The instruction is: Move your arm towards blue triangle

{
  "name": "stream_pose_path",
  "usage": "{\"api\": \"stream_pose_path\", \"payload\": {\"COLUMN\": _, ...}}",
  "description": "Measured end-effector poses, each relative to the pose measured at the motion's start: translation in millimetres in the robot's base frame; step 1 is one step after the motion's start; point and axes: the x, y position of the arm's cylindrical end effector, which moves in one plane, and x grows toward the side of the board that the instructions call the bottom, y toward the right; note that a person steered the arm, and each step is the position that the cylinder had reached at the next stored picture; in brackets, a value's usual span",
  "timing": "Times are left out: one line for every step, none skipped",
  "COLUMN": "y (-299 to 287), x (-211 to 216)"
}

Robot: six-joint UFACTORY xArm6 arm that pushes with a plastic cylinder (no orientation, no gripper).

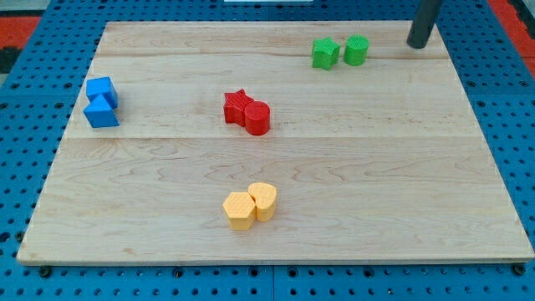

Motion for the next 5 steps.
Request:
{"api": "stream_pose_path", "payload": {"y": -102.6, "x": -8.4}}
{"api": "stream_pose_path", "payload": {"y": -215.0, "x": -15.4}}
{"api": "stream_pose_path", "payload": {"y": -268.1, "x": -25.0}}
{"api": "stream_pose_path", "payload": {"y": -307.6, "x": -36.2}}
{"api": "stream_pose_path", "payload": {"y": -388.5, "x": -31.4}}
